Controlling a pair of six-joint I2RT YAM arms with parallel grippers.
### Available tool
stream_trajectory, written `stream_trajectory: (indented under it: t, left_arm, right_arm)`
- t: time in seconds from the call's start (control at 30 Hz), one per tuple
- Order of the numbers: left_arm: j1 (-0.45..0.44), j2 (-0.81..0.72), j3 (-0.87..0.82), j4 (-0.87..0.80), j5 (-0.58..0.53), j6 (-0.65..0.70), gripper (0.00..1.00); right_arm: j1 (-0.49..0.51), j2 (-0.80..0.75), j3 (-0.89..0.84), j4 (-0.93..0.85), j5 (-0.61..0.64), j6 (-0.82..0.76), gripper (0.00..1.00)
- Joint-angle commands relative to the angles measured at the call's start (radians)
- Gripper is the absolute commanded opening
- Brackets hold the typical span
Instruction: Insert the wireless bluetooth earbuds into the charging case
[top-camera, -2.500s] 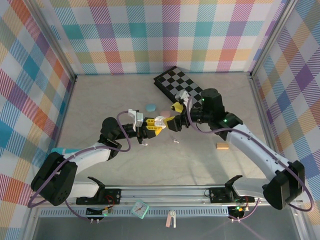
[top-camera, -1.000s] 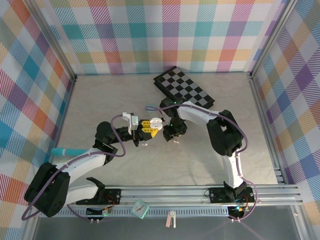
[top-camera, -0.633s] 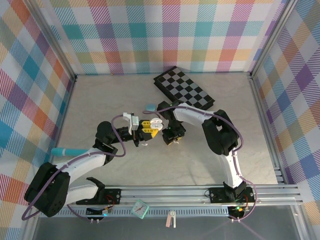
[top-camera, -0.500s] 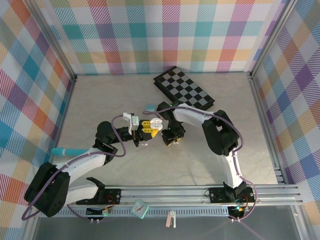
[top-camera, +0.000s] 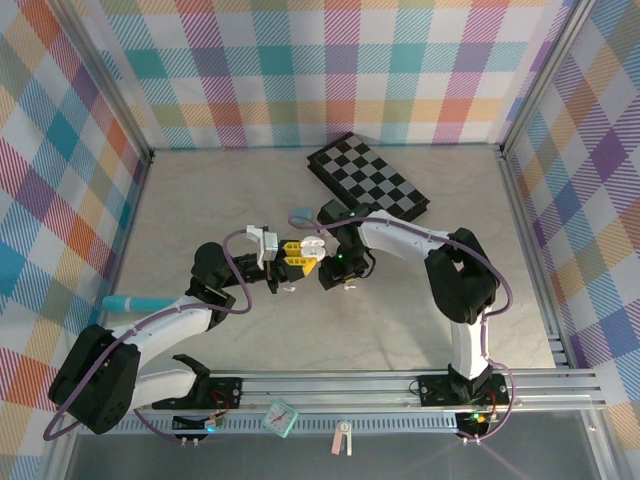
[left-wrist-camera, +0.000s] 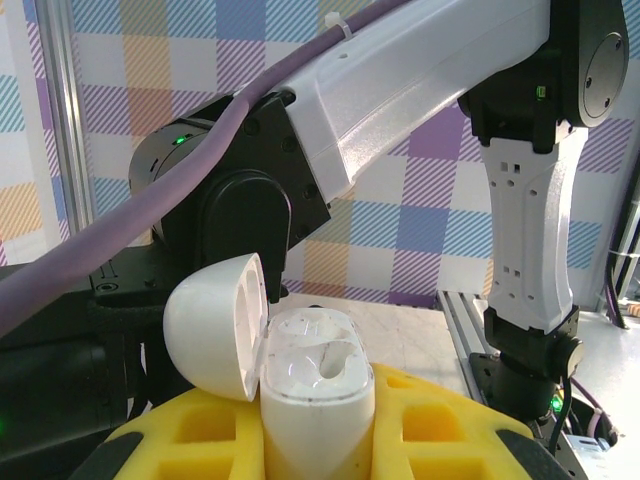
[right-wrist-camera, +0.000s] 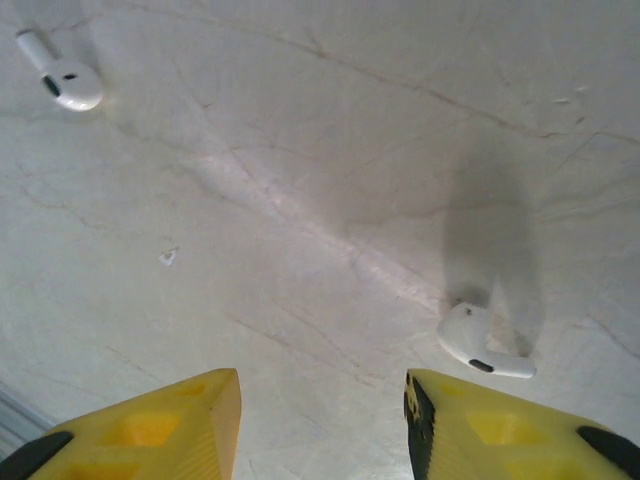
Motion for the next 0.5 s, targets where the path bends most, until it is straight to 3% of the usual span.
stream_trajectory:
  t: [0.0, 0.13, 0.47]
  left_arm:
    - [0.007, -0.019, 0.009, 0.006, 0.025, 0.016, 0.00]
    - [0.007, -0.019, 0.010, 0.006, 0.026, 0.016, 0.00]
    - [0.007, -0.013, 0.014, 0.002, 0.026, 0.021, 0.00]
  right_arm:
    - [-0.017, 0.010, 0.005, -0.004, 0.059, 0.008, 0.51]
    - [-0.019, 0.045, 0.013, -0.030, 0.106, -0.014, 0.50]
    - [-0.018, 0.092, -0.027, -0.022, 0.066, -0.015, 0.40]
